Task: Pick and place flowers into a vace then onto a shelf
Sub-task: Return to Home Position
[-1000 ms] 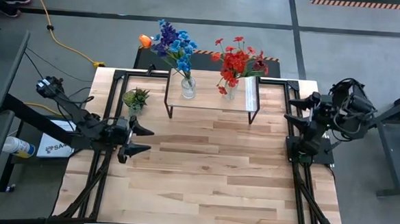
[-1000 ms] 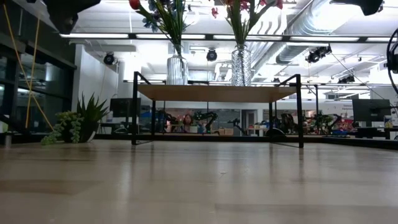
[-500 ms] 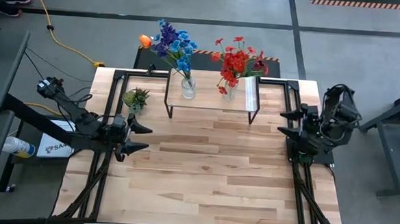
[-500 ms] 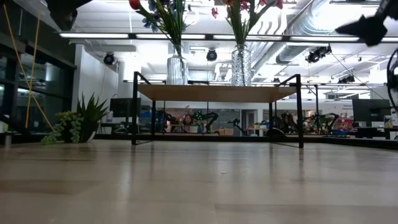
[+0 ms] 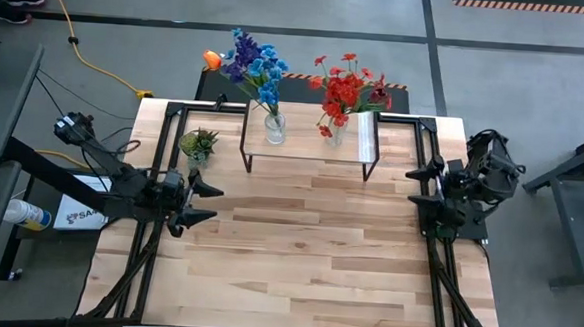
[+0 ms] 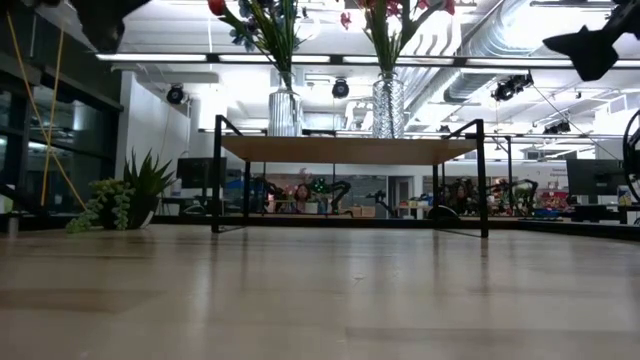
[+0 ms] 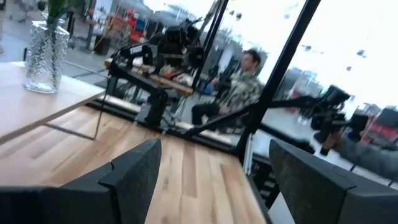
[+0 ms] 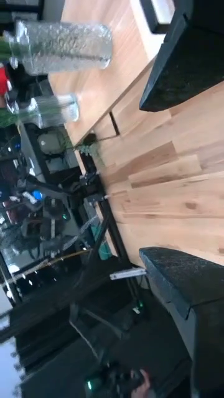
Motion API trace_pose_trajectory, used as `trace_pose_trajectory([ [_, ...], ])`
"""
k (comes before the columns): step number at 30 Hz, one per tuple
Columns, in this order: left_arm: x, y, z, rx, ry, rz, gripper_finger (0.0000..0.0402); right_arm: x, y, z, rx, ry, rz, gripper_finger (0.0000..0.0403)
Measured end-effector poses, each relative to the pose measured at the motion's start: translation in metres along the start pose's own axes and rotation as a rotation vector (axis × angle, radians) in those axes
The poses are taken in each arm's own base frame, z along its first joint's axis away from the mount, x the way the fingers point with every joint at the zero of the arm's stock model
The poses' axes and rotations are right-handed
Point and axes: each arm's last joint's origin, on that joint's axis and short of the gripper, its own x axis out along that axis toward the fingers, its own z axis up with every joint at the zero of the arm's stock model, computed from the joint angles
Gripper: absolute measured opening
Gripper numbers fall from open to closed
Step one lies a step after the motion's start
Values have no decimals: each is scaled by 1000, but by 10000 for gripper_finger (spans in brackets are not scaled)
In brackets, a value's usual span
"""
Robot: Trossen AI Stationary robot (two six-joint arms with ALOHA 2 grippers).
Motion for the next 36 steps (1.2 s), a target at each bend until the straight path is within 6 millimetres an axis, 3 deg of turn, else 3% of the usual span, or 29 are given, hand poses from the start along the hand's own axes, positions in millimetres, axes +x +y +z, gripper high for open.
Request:
trace_pose_trajectory([
  [5,-6,15,-33,-20,-116,-44,330,-1,2,5,-24,-14,26,362],
  [12,-7,23,-47,8,-88,-5,330,-1,2,5,-43,-11,32,362],
  [25,11,72,-33,-9,-85,-9,330,-1,2,10,-110,-76,-38,362],
  [30,9,71,-28,46,-74,-161,330,-1,2,11,-100,-89,-52,362],
  [36,8,63,-33,85,-88,-64,330,7,6,-5,-119,-104,-96,362],
])
